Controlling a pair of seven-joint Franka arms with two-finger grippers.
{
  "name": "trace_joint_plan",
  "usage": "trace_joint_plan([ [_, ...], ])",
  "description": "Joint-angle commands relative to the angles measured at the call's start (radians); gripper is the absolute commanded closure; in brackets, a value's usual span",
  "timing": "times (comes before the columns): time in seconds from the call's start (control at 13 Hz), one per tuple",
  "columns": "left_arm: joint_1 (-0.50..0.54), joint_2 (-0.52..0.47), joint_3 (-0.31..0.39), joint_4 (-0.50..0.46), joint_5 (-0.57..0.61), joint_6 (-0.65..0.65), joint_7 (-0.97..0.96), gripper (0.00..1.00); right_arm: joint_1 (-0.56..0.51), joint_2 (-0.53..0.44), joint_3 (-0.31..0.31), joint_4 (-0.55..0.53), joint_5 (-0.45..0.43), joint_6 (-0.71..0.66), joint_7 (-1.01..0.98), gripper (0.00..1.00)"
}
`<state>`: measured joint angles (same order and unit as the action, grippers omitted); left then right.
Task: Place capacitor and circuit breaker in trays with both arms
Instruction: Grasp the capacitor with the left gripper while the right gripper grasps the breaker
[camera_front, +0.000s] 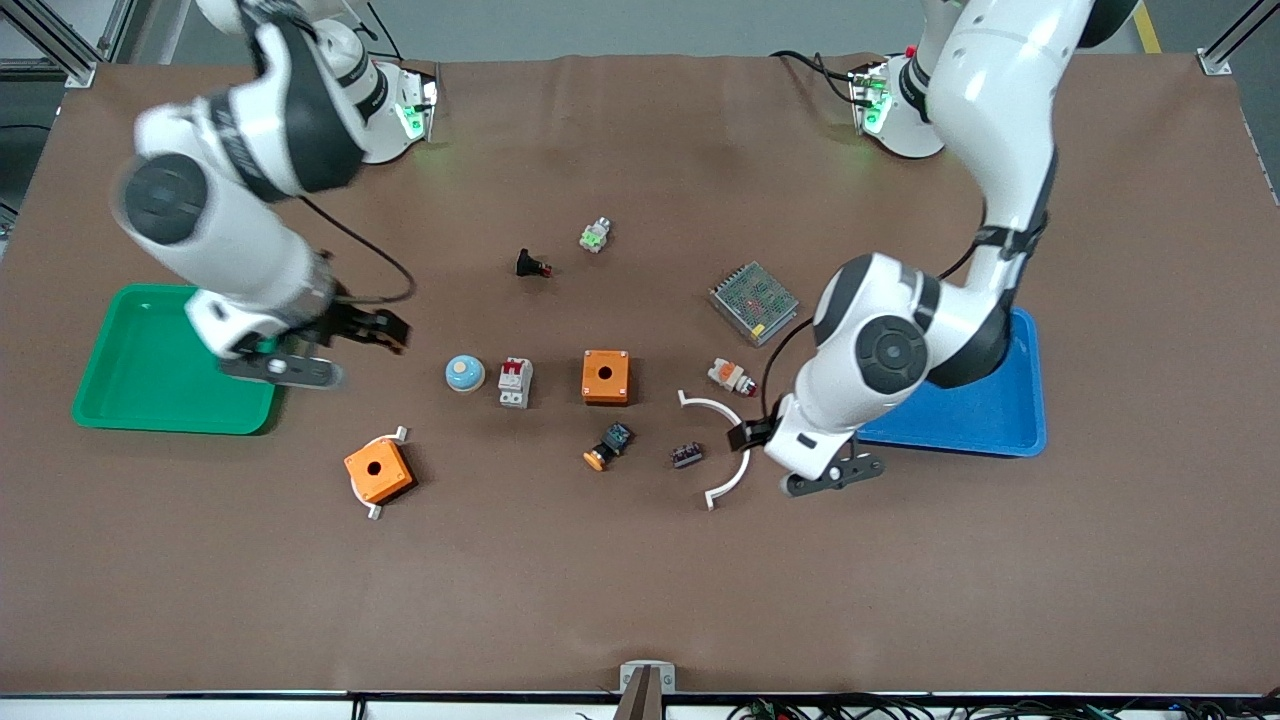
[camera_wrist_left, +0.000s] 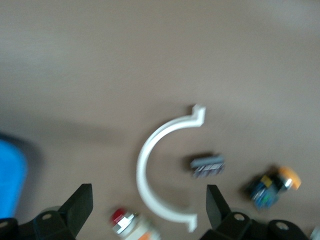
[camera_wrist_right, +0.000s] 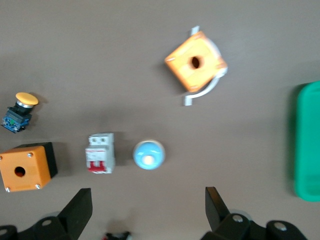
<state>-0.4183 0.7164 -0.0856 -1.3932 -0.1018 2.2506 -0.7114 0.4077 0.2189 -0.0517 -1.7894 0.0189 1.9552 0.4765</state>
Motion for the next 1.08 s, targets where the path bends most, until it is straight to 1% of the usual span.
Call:
trace_joint_plan([
  [0.0,-0.063,0.107,0.020,0.052,-0.013,0.154,-0.078,0.00,0.077,0.165,-0.013,0.039,-0.008,0.103,0.039,0.00],
  [0.15,-0.088,0.170,0.023,0.083,-0.012,0.231,-0.088,0.00,0.114,0.255,-0.013,0.053,-0.007,0.180,0.039,0.00],
  [0.23,-0.111,0.205,0.038,0.112,-0.010,0.236,-0.095,0.00,0.120,0.276,-0.011,0.054,-0.004,0.192,0.039,0.00],
  [0.38,-0.189,0.239,0.116,0.129,-0.012,0.239,-0.123,0.00,0.135,0.319,-0.011,0.053,-0.001,0.231,0.040,0.00],
  [0.46,-0.212,0.248,0.138,0.129,-0.012,0.239,-0.131,0.00,0.135,0.344,-0.010,0.053,0.004,0.252,0.040,0.00],
  [0.69,-0.232,0.271,0.142,0.140,-0.012,0.253,-0.142,0.00,0.134,0.387,-0.004,0.056,0.009,0.263,0.037,0.07],
  [0.77,-0.234,0.281,0.142,0.143,-0.012,0.257,-0.142,0.00,0.134,0.402,0.004,0.056,0.009,0.266,0.036,0.11],
  [0.92,-0.235,0.284,0.142,0.143,-0.012,0.257,-0.142,0.00,0.132,0.416,0.013,0.056,0.009,0.271,0.004,0.24],
  [1.0,-0.238,0.285,0.144,0.143,-0.012,0.259,-0.140,0.01,0.131,0.422,0.013,0.056,0.009,0.272,-0.040,0.34],
])
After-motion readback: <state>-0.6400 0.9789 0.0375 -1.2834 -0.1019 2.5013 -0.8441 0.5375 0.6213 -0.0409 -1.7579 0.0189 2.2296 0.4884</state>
